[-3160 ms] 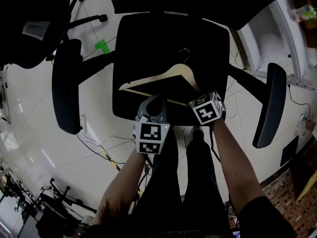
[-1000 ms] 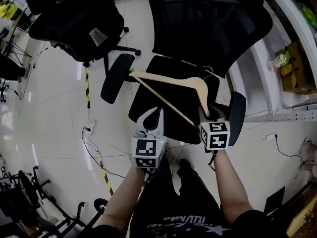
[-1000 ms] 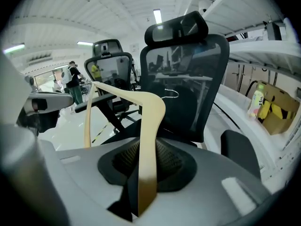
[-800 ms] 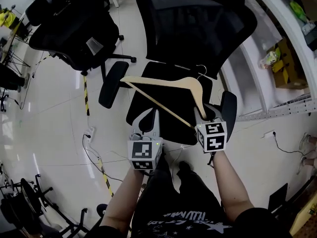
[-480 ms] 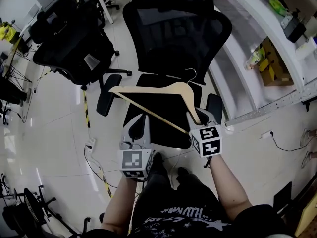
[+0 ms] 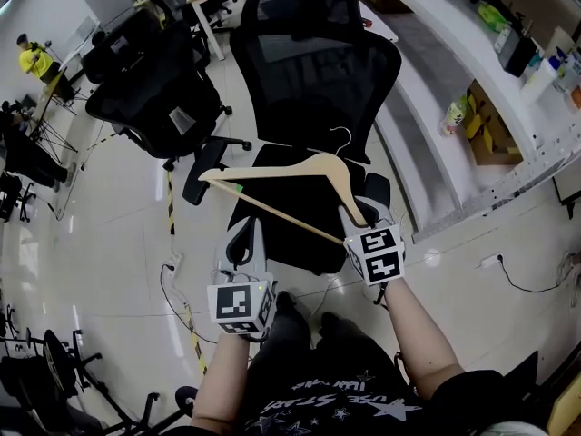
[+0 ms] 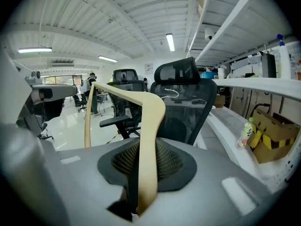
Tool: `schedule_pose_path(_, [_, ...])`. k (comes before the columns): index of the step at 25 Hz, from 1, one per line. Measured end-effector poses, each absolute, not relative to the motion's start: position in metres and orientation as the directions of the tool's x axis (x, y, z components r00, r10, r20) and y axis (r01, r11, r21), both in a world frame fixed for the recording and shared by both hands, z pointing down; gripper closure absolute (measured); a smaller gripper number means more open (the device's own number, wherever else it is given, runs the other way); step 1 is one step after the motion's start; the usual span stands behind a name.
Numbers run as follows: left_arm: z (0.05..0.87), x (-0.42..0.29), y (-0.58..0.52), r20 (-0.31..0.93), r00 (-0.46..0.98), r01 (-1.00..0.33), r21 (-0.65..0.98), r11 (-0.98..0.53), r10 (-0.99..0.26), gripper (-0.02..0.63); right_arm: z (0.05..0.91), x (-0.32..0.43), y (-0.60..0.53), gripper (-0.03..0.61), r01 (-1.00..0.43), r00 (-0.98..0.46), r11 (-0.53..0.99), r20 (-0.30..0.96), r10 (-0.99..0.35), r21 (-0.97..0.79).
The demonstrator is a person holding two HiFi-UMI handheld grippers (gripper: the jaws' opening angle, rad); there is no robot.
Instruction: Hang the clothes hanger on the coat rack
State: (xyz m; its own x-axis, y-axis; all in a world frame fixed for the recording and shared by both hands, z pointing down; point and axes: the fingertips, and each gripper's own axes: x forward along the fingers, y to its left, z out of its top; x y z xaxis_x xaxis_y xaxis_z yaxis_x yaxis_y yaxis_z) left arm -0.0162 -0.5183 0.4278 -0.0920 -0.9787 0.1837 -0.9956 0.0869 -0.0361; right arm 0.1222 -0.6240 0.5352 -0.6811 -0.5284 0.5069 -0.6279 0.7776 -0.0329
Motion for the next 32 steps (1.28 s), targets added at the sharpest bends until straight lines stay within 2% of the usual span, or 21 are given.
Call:
schedule_pose_path(8, [0.414,-0.015,-0.505,0.14,-0.146,-0.989,-0.037,0.143,-0.979,0.609,0.521,0.133,-0.624,0.482,-0.595,-0.7,0.804,0.489,-0.52,0.005])
schedule_pose_path(18, [0.399,-0.07,-0.438,0.099,-0.289,-0.957,-0.059,0.284,-0.952,0.609,0.475,0.051,-0.583,0.482,-0.438,-0.794,0.889,0.408,-0.451,0.132])
schedule_pose_path(23, [0.39,-0.11,-0.38,0.062,-0.392,-0.919,-0.083,0.386,-0.918,0.609,0.455,-0.006,-0.536,0.482,-0.321,-0.855,0.926,0.359,-0.374,0.199])
schedule_pose_path(32, [0.376,-0.165,-0.231,0.019,-0.61,-0.79,-0.087,0.607,-0.792,0.609,0.431,-0.112,-0.397,0.482,-0.041,-0.948,0.963,0.294,-0.122,0.268])
